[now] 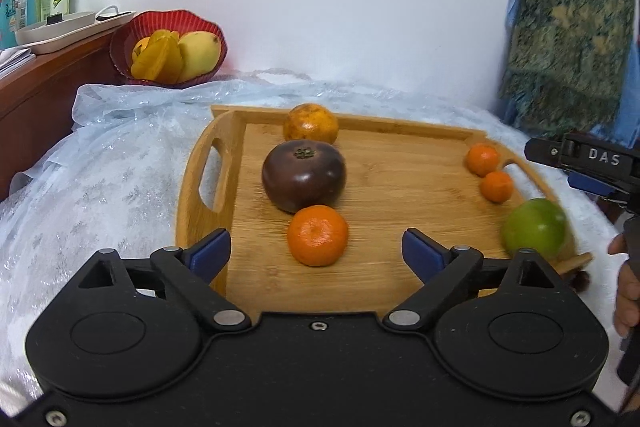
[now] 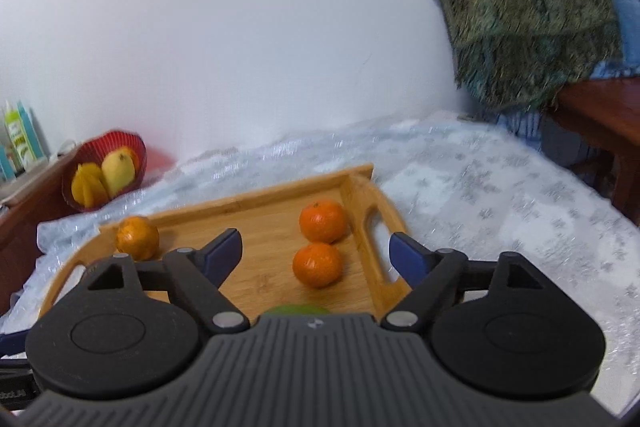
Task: Organize fruits
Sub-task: 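Withdraw both grippers from the tray toward the red dates on the cloth, then grasp a red date with the left gripper while the right grasps another red date, then carry both red dates over the bamboo tray with both grippers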
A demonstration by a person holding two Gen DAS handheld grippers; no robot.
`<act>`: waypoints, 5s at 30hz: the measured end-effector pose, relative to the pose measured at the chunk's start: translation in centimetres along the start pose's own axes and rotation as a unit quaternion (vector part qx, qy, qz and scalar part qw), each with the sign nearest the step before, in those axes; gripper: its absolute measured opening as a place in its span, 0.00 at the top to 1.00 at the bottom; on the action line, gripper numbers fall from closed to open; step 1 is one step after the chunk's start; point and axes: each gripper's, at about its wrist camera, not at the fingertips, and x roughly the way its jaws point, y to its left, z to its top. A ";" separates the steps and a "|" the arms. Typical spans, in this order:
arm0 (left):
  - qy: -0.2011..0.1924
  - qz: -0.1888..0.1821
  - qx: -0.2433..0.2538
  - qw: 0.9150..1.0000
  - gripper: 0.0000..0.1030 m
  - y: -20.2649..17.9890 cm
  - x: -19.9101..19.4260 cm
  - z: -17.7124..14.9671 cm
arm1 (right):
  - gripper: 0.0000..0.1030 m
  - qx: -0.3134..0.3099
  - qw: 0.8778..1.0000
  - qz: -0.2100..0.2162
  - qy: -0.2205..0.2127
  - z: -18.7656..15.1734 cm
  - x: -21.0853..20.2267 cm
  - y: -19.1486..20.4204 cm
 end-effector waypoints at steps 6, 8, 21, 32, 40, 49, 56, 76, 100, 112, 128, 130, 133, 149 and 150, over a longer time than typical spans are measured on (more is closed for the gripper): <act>-0.025 -0.011 0.020 0.999 0.05 -0.9 -2.0 -1.3 | 0.05 0.014 0.999 -0.012 -0.041 -1.1 -2.8 -0.5; -0.022 -0.015 0.023 0.999 0.05 -1.1 -2.4 -2.0 | 0.04 0.017 0.999 -0.013 -0.042 -1.8 -3.6 -0.5; -0.031 -0.046 0.054 0.997 0.05 -3.0 -5.1 -6.1 | 0.01 -0.019 0.999 -0.027 -0.042 -6.4 -8.7 -0.1; -0.034 -0.044 0.067 0.996 0.04 -4.7 -6.2 -8.7 | 0.09 -0.043 0.999 -0.032 -0.009 -7.8 -8.9 -0.8; -0.059 -0.023 0.090 0.994 0.24 -6.0 -8.0 -10.6 | 0.25 -0.060 0.998 -0.024 0.011 -8.3 -8.1 -0.4; -0.053 -0.011 0.096 0.994 0.61 -6.7 -8.5 -11.8 | 0.42 -0.053 0.998 -0.027 0.022 -8.3 -7.4 0.0; -0.039 -0.016 0.093 0.995 0.62 -6.9 -8.7 -12.5 | 0.54 -0.041 0.998 -0.045 0.026 -8.4 -6.6 0.0; 0.007 -0.027 0.054 0.998 0.70 -6.2 -6.9 -12.1 | 0.63 -0.050 0.996 -0.052 0.058 -9.0 -4.7 1.0; -0.022 -0.003 0.049 0.999 0.75 -6.3 -6.1 -9.7 | 0.67 -0.039 0.998 -0.036 0.024 -8.4 -6.4 1.3; -0.068 -0.002 0.056 0.996 0.75 -6.2 -5.5 -4.5 | 0.67 -0.042 0.999 0.005 -0.020 -5.9 -7.0 1.8; -0.049 -0.048 0.020 0.997 0.75 -5.6 2.5 4.4 | 0.67 -0.042 0.998 0.038 -0.015 -0.4 -1.2 2.4; -0.038 -0.047 0.020 0.998 0.75 -5.6 3.8 5.3 | 0.67 -0.039 0.998 0.043 0.003 0.0 0.0 2.4; -0.019 -0.051 0.017 0.998 0.75 -5.7 5.6 6.0 | 0.67 -0.045 0.997 0.052 0.020 0.5 1.5 2.7; 0.047 -0.043 0.024 0.998 0.75 -4.6 11.7 8.5 | 0.67 -0.046 0.986 0.083 0.140 2.9 8.6 3.4; 0.048 -0.043 0.022 0.998 0.75 -4.5 11.9 8.6 | 0.67 -0.046 0.985 0.084 0.142 2.9 8.7 3.5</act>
